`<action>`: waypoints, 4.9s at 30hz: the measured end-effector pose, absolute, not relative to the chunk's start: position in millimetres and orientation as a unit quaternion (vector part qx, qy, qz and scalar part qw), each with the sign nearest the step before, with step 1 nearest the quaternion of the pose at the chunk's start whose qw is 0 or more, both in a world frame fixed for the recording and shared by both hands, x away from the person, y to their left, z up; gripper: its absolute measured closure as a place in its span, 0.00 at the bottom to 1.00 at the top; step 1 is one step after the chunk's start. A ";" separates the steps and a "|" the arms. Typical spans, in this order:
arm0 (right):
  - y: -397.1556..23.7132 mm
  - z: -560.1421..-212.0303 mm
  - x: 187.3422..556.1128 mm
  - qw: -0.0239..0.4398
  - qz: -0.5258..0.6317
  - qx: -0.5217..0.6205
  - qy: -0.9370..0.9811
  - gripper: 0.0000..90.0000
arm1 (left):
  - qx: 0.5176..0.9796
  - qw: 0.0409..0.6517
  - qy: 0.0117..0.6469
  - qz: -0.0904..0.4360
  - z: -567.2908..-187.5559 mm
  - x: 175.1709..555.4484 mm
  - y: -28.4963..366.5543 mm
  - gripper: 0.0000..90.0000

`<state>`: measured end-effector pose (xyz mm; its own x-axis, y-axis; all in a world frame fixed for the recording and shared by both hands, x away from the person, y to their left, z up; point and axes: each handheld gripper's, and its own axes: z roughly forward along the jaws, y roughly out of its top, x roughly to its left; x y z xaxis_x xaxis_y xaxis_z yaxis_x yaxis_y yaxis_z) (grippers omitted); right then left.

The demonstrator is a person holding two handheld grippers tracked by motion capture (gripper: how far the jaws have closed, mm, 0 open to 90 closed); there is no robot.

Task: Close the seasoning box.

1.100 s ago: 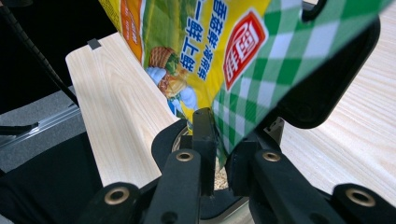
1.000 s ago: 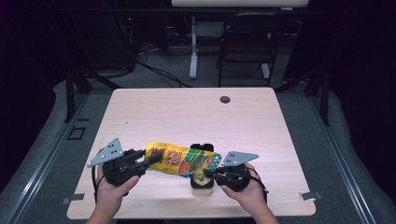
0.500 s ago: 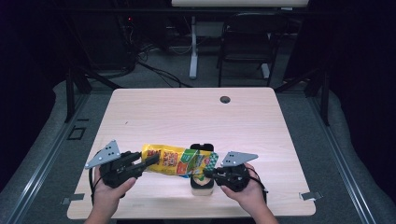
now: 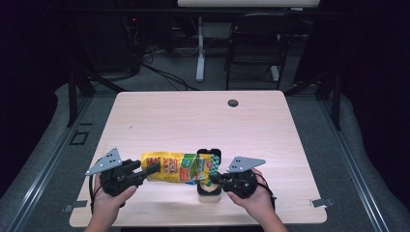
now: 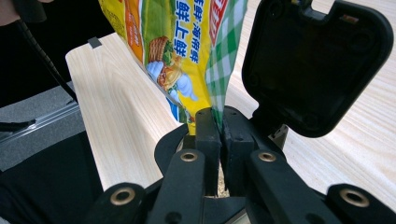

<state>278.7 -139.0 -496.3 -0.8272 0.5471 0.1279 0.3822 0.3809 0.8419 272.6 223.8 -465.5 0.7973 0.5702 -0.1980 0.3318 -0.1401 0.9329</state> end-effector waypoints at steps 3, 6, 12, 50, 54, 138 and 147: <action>-137.7 -495.6 278.9 0.087 0.482 0.280 0.826 0.97 | 0.747 0.582 0.306 0.097 -470.6 273.6 227.4 0.75; -135.8 -495.2 278.7 0.089 0.484 0.279 0.824 0.97 | 0.745 0.583 0.312 0.088 -476.4 274.8 231.8 0.74; -132.8 -493.9 278.6 0.093 0.484 0.275 0.826 0.98 | 0.744 0.582 0.319 0.076 -485.4 276.6 238.6 0.74; -116.0 -485.4 285.3 0.095 0.468 0.253 0.841 1.00 | 0.761 0.545 0.346 0.072 -523.3 281.3 252.8 0.63; -115.6 -485.7 285.4 0.096 0.471 0.251 0.840 1.00 | 0.762 0.543 0.346 0.075 -526.7 280.5 252.9 0.62; -91.1 -448.0 288.7 0.108 0.470 0.206 0.852 1.00 | 0.773 0.506 0.378 0.064 -564.6 282.4 251.9 0.58; -74.1 -435.6 291.3 0.111 0.459 0.184 0.862 1.00 | 0.766 0.502 0.399 0.055 -569.8 285.0 256.4 0.55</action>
